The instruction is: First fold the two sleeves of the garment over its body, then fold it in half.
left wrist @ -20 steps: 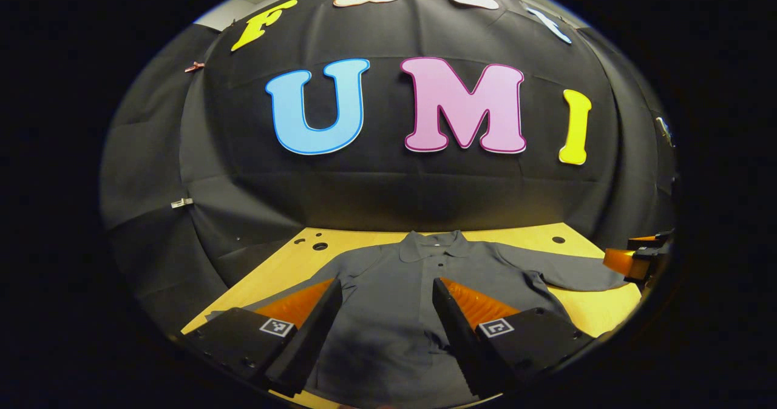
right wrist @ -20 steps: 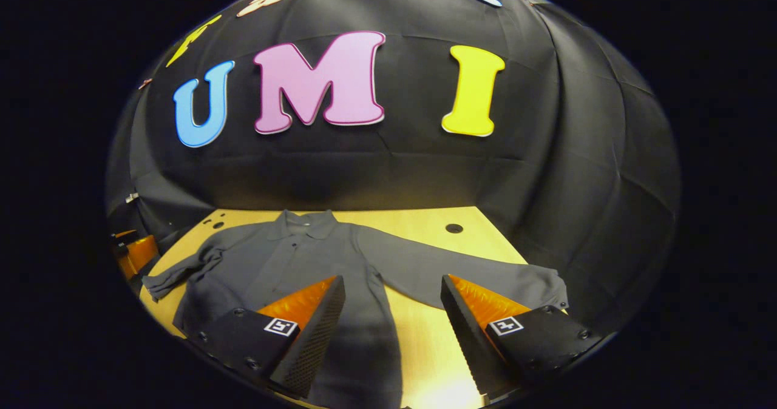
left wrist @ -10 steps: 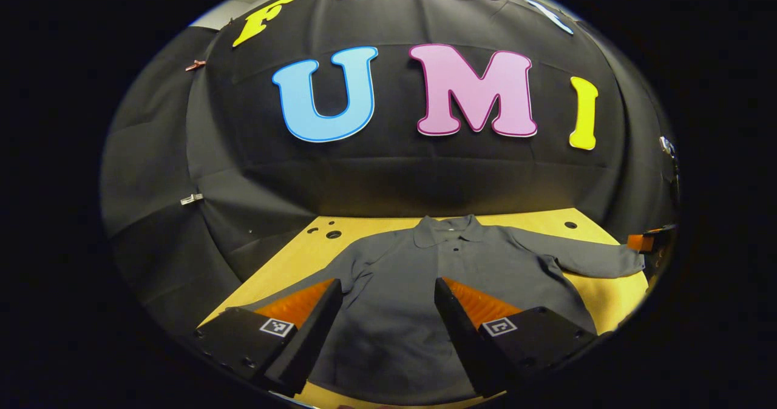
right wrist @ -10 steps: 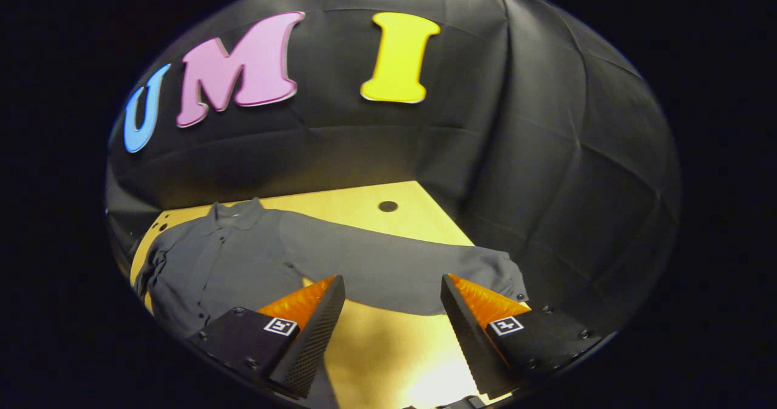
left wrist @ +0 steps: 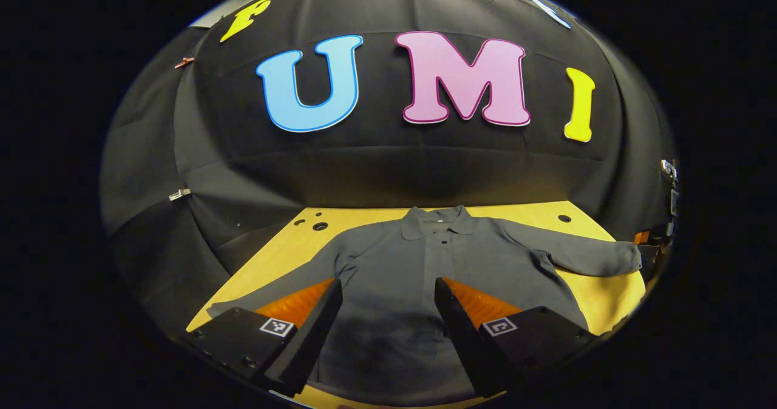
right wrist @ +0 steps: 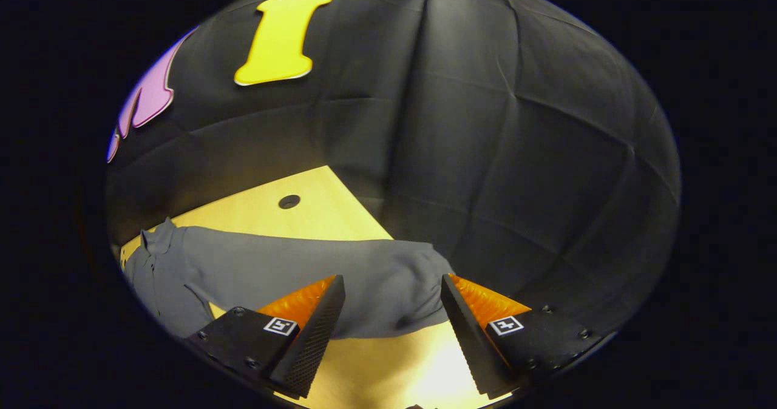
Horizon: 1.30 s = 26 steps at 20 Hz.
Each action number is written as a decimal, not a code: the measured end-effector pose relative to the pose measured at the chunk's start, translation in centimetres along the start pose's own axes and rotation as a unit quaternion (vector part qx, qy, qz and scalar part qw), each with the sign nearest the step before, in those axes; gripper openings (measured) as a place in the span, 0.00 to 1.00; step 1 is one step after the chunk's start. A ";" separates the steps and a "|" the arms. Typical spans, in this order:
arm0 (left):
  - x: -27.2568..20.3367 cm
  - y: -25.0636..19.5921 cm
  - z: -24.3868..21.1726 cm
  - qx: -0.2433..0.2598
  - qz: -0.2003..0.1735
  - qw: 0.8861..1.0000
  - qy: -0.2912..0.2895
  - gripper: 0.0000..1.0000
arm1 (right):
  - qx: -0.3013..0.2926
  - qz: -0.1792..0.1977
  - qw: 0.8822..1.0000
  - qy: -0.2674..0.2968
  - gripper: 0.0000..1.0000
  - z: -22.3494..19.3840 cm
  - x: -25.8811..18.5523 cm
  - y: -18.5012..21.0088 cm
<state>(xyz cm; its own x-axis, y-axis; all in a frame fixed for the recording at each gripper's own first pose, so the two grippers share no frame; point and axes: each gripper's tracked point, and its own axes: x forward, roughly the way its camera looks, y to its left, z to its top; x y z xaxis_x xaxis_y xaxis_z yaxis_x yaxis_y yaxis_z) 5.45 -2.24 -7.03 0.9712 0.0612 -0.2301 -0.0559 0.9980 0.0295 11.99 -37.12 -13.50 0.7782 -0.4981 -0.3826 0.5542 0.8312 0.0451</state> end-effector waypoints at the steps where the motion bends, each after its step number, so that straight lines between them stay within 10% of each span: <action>1: 0.2 -0.4 0.1 0.002 -0.003 1.000 0.003 0.96 | 0.005 -0.008 1.000 0.003 0.98 0.0 1.0 -0.9; 19: 2.6 -3.7 -0.2 0.039 -0.032 0.998 0.029 0.97 | 0.087 -0.007 0.989 0.116 0.98 -4.1 9.2 -4.0; 26: 3.0 -4.2 -1.6 0.005 -0.037 0.998 0.047 0.96 | 0.051 0.000 0.992 0.119 0.44 -3.6 8.2 -5.3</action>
<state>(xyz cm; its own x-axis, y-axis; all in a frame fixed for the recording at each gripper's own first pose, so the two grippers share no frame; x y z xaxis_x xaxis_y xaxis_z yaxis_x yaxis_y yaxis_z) 8.23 -6.26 -9.40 0.9463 -0.0112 -0.3230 0.0183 0.9996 0.0191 14.39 -44.74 -20.19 0.6936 -0.4150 -0.5888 0.5901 0.7962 0.1339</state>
